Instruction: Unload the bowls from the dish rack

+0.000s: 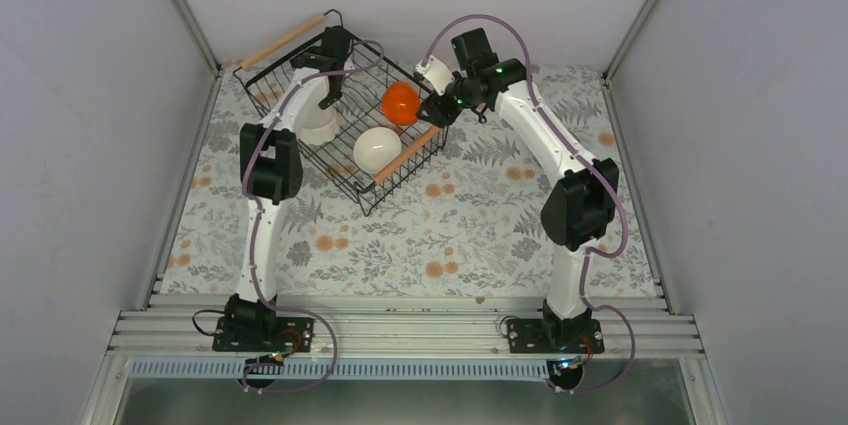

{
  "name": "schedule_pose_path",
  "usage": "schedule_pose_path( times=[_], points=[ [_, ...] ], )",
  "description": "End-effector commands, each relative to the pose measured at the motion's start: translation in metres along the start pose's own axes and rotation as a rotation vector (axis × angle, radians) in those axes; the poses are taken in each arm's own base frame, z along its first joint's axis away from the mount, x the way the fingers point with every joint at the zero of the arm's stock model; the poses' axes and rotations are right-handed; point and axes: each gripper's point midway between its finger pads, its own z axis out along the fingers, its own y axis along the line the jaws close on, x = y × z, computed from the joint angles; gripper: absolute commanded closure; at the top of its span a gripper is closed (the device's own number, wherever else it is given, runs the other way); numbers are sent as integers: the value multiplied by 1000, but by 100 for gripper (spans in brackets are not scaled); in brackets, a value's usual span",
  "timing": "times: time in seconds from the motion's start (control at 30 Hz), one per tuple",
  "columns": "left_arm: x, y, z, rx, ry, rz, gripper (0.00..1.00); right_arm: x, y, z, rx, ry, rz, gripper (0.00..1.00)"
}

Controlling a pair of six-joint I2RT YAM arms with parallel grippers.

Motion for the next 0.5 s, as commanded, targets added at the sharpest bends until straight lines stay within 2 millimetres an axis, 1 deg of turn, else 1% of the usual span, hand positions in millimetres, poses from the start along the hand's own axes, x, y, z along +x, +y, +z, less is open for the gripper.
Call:
schedule_pose_path(
  times=[0.0, 0.07, 0.13, 0.2, 0.27, 0.47],
  points=[
    [14, 2, 17, -85, 64, 39, 0, -2, 7, 5, -26, -14, -11, 44],
    [16, -1, 20, -89, 70, 47, 0, -1, 7, 5, -24, -13, -14, 44],
    [15, 0, 19, -90, 67, 42, 0, -1, 6, 5, -21, -14, -14, 44],
    [10, 6, 9, -82, 52, 35, 0, -2, 6, 4, -18, -15, -14, 44],
    [4, 0, -3, -16, 30, 46, 0, -1, 6, 4, -19, -14, -14, 44],
    [1, -11, -43, 169, -25, 71, 0, 3, 8, 6, -25, -7, -11, 43]
  ],
)
